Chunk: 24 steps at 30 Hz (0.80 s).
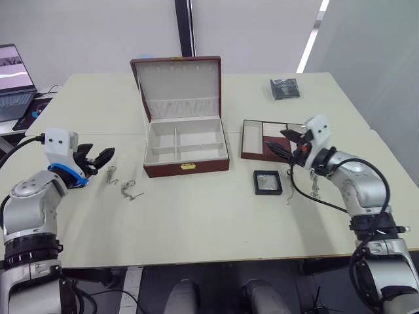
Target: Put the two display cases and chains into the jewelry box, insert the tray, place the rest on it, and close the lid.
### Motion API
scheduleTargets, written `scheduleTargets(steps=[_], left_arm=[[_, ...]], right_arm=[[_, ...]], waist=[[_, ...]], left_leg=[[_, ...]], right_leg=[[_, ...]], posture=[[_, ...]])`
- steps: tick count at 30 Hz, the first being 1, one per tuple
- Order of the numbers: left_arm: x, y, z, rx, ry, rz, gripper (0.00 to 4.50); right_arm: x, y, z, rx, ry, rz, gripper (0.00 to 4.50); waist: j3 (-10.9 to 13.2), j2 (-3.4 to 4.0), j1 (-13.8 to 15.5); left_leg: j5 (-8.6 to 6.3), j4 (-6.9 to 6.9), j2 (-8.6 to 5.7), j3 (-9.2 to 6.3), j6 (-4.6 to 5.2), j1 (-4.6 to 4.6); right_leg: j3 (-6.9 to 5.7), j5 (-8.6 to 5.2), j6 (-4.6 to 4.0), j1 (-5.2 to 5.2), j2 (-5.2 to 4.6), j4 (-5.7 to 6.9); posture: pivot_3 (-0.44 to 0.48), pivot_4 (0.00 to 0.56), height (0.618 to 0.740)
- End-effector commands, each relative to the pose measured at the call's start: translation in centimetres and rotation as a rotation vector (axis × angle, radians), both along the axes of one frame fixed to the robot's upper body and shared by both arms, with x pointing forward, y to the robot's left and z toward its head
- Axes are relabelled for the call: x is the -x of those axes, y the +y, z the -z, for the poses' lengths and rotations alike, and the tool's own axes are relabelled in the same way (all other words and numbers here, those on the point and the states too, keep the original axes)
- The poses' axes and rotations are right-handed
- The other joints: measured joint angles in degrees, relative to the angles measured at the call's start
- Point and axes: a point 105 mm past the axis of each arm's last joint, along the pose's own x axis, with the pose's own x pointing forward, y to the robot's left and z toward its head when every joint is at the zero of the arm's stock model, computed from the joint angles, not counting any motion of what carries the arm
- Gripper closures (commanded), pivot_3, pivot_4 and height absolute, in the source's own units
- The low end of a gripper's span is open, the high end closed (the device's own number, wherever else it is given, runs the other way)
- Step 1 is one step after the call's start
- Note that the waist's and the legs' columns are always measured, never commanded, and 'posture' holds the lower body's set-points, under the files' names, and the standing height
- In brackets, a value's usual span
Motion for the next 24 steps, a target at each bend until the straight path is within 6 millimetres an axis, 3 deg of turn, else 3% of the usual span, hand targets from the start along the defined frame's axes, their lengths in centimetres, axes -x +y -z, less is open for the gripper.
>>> scheduleTargets(steps=[1,7,9,18,24], left_arm=[[-1.0,0.0,-0.8,-0.021,-0.037,-0.025,2.53],[-2.3,-2.4,1.3,-0.02,0.03,0.055,4.41],[-2.7,-3.2,2.0,-0.022,0.051,0.078,4.5],[-3.8,-6.2,3.1,-0.022,0.08,0.182,4.5],[-3.6,-8.0,3.5,-0.022,0.108,0.281,4.5]], right_arm=[[-1.0,1.6,-0.5,0.046,-0.047,0.007,2.3],[-2.7,4.2,0.7,0.068,-0.024,0.029,3.9],[-2.9,5.3,1.0,0.073,-0.02,0.02,4.46],[-2.7,10.0,1.6,0.099,-0.003,-0.082,4.46],[-1.7,11.5,1.7,0.095,0.008,-0.164,4.46]], waist=[[0.0,0.0,0.0],[-0.01,0.0,0.03],[-0.02,-0.01,0.01],[-0.02,-0.01,-0.08],[-0.02,-0.01,-0.13]], left_leg=[[0.0,0.02,0.0,0.0,0.0,-0.08],[0.02,0.29,-0.02,0.06,-0.01,-0.67],[0.02,0.29,-0.01,0.03,-0.01,-0.67],[0.02,0.3,-0.01,0.09,-0.01,-0.67],[0.02,0.3,-0.01,0.09,-0.01,-0.66]], right_leg=[[0.0,0.0,0.0,-0.08,0.0,0.01],[0.05,0.01,0.0,-0.83,-0.03,0.49],[0.03,0.01,-0.01,-0.85,-0.02,0.56],[0.05,0.0,0.0,-0.95,-0.01,0.69],[0.05,0.0,0.0,-0.95,0.0,0.71]], posture=[[0.0,0.15,0.74],[0.0,0.15,0.74],[0.0,0.15,0.74],[0.0,0.15,0.74],[0.0,0.15,0.74]])
